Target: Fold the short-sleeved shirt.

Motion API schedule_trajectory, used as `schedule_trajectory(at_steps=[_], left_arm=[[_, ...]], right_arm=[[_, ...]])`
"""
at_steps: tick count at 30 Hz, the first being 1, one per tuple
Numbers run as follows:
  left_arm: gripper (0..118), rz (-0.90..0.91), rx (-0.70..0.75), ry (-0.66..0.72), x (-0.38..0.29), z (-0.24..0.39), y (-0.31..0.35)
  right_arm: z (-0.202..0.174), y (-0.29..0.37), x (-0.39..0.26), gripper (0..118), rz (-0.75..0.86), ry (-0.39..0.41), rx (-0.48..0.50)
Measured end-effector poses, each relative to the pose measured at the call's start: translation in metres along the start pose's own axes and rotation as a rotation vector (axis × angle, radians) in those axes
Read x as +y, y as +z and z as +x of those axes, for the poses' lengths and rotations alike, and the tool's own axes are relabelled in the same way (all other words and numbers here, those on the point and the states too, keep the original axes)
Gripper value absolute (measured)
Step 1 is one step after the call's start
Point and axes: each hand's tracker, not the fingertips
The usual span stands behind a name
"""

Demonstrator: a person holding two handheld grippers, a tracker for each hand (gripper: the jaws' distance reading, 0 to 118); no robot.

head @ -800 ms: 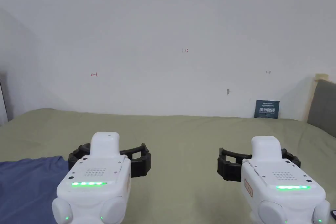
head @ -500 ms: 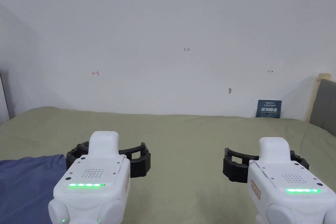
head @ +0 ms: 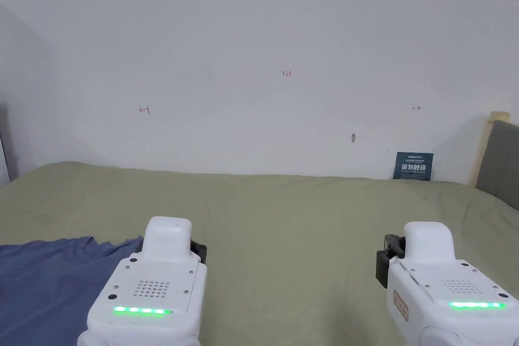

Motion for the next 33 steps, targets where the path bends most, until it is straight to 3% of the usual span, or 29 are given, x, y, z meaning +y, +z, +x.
schedule_trajectory(at_steps=[2, 10, 13, 25, 33], left_arm=[[0, -0.013, 0.014, -0.001, 0.000, 0.002, 0.002], [0, 0.004, 0.101, 0.019, 0.010, -0.036, 0.027], [0, 0.004, 0.186, 0.037, 0.014, -0.071, 0.052], [0, -0.062, 0.505, 0.060, 0.007, -0.180, 0.154], [0, -0.095, 0.543, 0.077, -0.005, -0.195, 0.165]], right_arm=[[-0.003, 0.000, -0.005, 1, -0.003, 0.038, -0.029], [-0.028, 0.001, 0.002, 1, 0.030, 0.029, 0.023], [-0.054, -0.002, 0.014, 1, 0.058, 0.010, 0.129], [-0.220, 0.001, 0.018, 1, 0.031, 0.066, 0.585], [-0.243, 0.003, 0.010, 1, 0.008, 0.087, 0.627]])
